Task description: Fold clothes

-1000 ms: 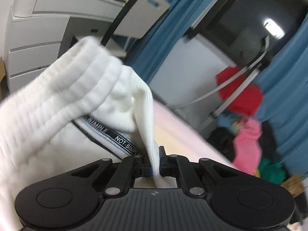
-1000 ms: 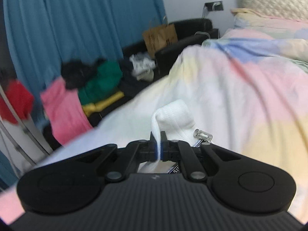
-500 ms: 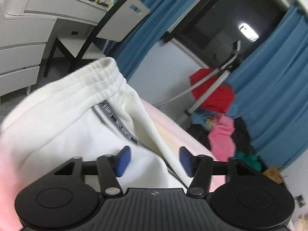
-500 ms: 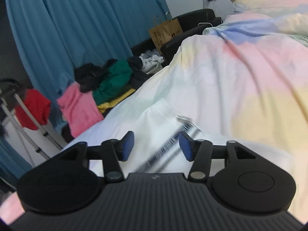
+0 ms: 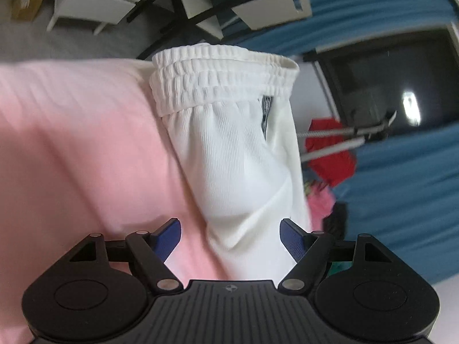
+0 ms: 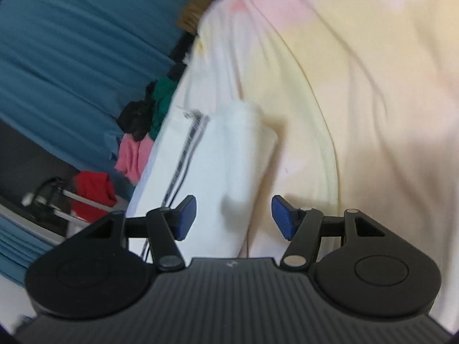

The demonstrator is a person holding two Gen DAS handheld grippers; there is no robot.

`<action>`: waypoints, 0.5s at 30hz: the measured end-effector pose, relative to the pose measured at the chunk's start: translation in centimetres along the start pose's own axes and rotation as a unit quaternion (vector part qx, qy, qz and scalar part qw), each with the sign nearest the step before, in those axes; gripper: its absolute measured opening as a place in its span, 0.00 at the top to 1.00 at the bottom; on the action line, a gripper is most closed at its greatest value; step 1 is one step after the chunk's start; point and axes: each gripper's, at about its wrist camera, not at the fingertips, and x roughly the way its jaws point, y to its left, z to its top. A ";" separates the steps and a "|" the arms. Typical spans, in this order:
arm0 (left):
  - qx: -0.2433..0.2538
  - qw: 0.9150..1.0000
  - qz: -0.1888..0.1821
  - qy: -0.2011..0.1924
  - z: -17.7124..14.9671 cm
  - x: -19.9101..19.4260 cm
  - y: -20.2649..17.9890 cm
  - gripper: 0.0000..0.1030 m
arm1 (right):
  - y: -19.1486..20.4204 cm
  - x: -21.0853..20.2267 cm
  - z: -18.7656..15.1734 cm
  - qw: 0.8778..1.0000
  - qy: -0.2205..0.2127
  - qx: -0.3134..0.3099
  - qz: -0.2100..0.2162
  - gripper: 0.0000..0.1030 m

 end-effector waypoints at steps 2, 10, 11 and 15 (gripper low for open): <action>0.001 1.000 0.006 -0.014 0.1 1.6 -0.2 0.28 | -0.4 1.4 0.1 1.000 0.003 -0.004 0.012 0.42; 0.015 0.997 0.034 -0.071 1.6 4.5 -2.0 0.83 | 1.8 6.3 0.4 0.996 -0.035 -0.083 0.023 0.77; 0.025 0.996 0.038 -0.073 1.7 4.2 -2.5 0.86 | 2.1 6.6 0.4 0.995 -0.042 -0.085 0.025 0.83; 0.050 0.995 0.039 -0.075 2.2 3.1 -4.7 0.90 | 3.0 6.1 0.4 0.992 -0.070 -0.100 0.029 0.89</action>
